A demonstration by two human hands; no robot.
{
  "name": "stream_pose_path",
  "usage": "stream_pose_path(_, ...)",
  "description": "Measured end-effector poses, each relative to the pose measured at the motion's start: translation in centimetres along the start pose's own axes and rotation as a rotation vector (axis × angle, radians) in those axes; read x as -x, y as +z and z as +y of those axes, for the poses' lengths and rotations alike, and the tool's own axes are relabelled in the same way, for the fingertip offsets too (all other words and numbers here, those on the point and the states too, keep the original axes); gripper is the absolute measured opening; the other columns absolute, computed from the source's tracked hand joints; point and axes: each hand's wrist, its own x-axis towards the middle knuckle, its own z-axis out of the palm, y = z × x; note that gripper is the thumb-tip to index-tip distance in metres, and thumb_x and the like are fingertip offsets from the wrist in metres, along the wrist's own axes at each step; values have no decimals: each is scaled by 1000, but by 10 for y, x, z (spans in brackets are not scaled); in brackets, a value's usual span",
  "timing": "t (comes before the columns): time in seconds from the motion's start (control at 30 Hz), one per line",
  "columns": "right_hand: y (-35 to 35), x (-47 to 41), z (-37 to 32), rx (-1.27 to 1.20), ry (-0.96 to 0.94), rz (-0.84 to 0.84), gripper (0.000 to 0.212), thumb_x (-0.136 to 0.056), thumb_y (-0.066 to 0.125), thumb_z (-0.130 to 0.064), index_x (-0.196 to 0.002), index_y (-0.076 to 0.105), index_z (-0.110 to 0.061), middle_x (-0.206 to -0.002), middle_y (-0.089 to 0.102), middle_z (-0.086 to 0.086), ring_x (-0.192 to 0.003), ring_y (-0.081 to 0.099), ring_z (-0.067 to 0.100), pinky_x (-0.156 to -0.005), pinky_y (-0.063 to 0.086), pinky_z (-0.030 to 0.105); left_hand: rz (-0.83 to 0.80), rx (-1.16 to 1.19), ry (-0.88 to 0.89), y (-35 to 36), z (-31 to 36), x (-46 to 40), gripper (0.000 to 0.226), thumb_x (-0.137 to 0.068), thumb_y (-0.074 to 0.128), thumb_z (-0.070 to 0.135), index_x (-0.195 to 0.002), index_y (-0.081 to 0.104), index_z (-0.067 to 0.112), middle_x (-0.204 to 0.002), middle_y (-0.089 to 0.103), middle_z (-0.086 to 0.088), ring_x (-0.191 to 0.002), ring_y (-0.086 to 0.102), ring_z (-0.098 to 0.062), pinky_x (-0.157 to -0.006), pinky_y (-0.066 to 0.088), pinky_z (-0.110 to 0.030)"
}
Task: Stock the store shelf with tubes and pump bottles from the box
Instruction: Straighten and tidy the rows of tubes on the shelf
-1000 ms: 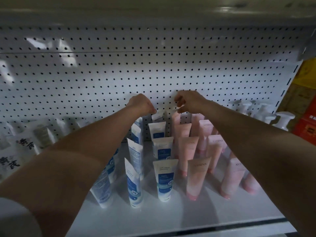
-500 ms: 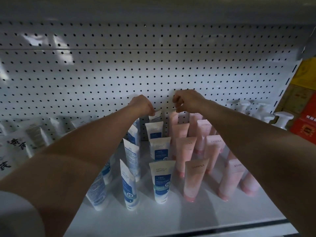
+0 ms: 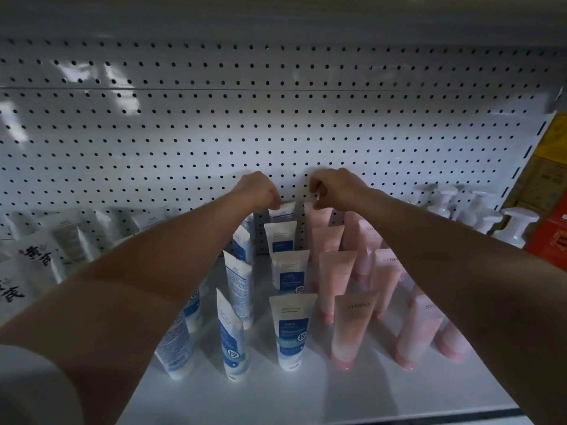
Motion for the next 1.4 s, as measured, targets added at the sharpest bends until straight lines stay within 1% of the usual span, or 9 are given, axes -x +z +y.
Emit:
stream_pose_path(0.17, 0, -2, 0, -13, 12, -15, 32, -75, 86, -24, -98, 64, -28, -95, 62, -9, -94, 62, 17, -85, 53, 36, 24, -34, -45, 3, -1, -4, 31, -71, 85, 30, -97, 76, 15, -100, 72, -1, -97, 66, -17, -91, 55, -34)
stream_pose_path(0.43, -5, 0, 4, -22, -41, -105, 37, -79, 76, 1, -103, 66, -26, -88, 65, -10, -88, 62, 13, -78, 48, 26, 26, -47, -65, 3, 2, -1, 32, -69, 84, 33, -95, 76, 17, -98, 72, 0, -91, 67, -16, -88, 57, -36)
stream_pose_path(0.53, -5, 1, 3, 6, -62, -85, 36, -81, 73, 2, -104, 67, -25, -87, 66, -11, -88, 63, 12, -82, 51, 28, 23, -55, -72, 4, 4, 0, 36, -68, 85, 36, -97, 75, 16, -100, 72, 0, -93, 66, -17, -89, 56, -35)
stream_pose_path(0.7, -4, 0, 4, 24, -73, -75, 39, -81, 68, 4, -94, 63, -33, -86, 67, -12, -88, 67, 12, -84, 54, 30, 30, -55, -90, 3, 5, 3, 41, -68, 86, 38, -100, 74, 15, -101, 71, -3, -93, 66, -20, -89, 56, -37)
stream_pose_path(0.93, -4, -1, 4, 38, -73, -75, 41, -81, 66, 5, -100, 68, -31, -82, 64, -17, -85, 67, 12, -85, 57, 38, 1, -31, -100, 0, 6, 3, 42, -67, 87, 36, -99, 73, 12, -99, 71, -5, -90, 67, -21, -86, 58, -38)
stream_pose_path(1.07, -5, -1, 3, 1, -77, -91, 37, -79, 76, -4, -107, 67, -27, -86, 66, -12, -92, 65, 14, -88, 53, 34, -14, -36, -96, -1, 5, 2, 43, -69, 86, 39, -99, 73, 11, -100, 71, -6, -93, 67, -21, -88, 57, -38)
stream_pose_path(1.2, -7, 1, -8, -65, -80, -11, 37, -80, 82, -29, -114, 67, -22, -95, 64, -7, -96, 63, 15, -88, 51, 32, -38, -68, -92, -11, 5, 4, 47, -78, 74, 53, -89, 75, 8, -80, 69, 1, -86, 64, -17, -86, 54, -31)
stream_pose_path(1.33, -4, -4, -26, -125, -52, 47, 39, -82, 79, -39, -115, 67, -20, -102, 67, -5, -100, 63, 16, -91, 52, 37, -68, -166, -112, -31, -1, 3, 50, -82, 68, 59, -86, 77, 10, -95, 72, -2, -95, 65, -20, -93, 51, -35)
stream_pose_path(1.4, -2, -7, -35, -147, -28, 59, 36, -83, 78, -40, -110, 67, -20, -94, 70, -7, -93, 65, 13, -89, 54, 38, -74, -249, -157, -42, -6, 5, 50, -83, 66, 60, -71, 70, 12, -90, 68, -2, -81, 62, -20, -84, 51, -32)
